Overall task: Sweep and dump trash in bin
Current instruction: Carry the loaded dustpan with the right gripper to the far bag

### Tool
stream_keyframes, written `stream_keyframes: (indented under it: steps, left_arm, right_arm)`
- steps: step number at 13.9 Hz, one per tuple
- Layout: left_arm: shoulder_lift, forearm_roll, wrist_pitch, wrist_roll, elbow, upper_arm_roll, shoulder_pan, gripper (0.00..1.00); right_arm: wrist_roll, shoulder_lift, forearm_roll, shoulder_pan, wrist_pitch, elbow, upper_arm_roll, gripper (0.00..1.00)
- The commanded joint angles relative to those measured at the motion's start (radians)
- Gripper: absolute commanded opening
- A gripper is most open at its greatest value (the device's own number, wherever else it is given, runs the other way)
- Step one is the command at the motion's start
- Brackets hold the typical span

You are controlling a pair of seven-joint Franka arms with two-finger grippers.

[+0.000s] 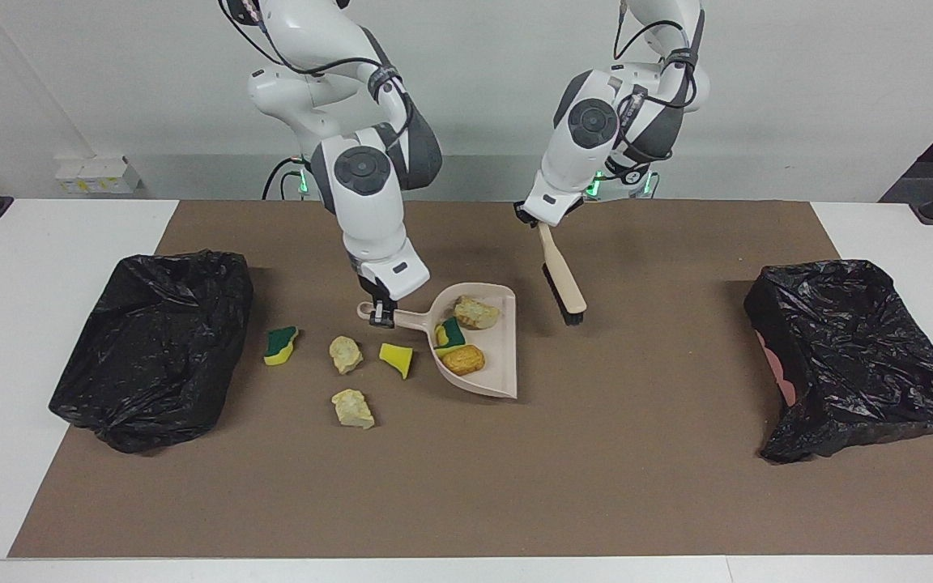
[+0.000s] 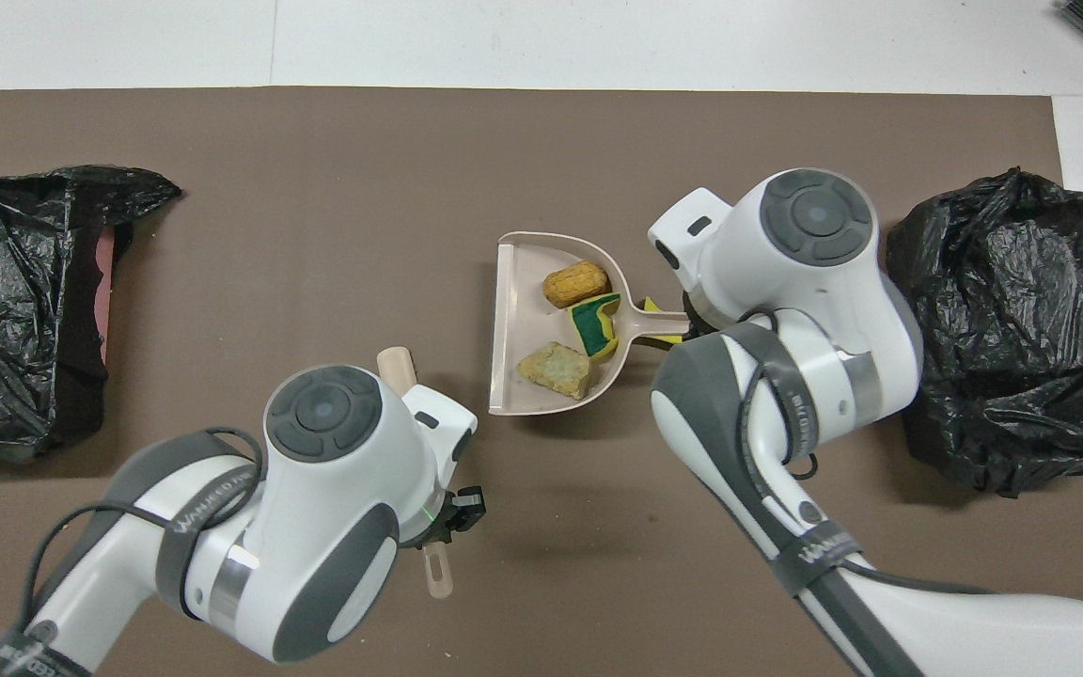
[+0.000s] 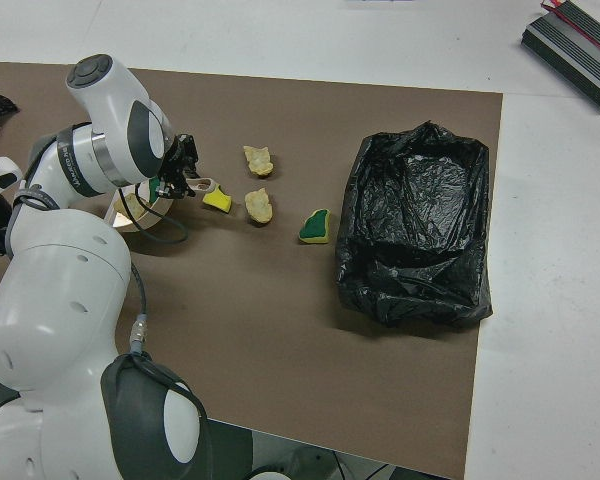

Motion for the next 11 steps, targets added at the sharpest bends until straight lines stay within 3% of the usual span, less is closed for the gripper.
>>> stream_keyframes:
  steps: [1,7,9,11]
  left_arm:
    - [-0.094,-0.005,0.089,-0.007,-0.136,-0.037,-0.062,0.00]
    - [-0.129,-0.074,0.164,-0.026,-0.250,-0.172,-0.064,0.00]
    - [-0.143,-0.159,0.175,-0.026,-0.275,-0.173,-0.065,0.00]
    - [-0.160,-0.216,0.266,-0.022,-0.319,-0.189,-0.091,0.00]
  right_arm:
    - [-0.122,-0.035,0.030,-0.097,-0.080,0.025,0.006,0.00]
    - [-0.369,-0.087,0.056,-0.345,-0.183,0.071,0.002,0.00]
    - [-0.411,-0.104,0.042,-0.430,-0.206,0.071,-0.002,0.00]
    - [-0.450,-0.104,-0.001,-0.509,-0.203,0.088,-0.002,0.00]
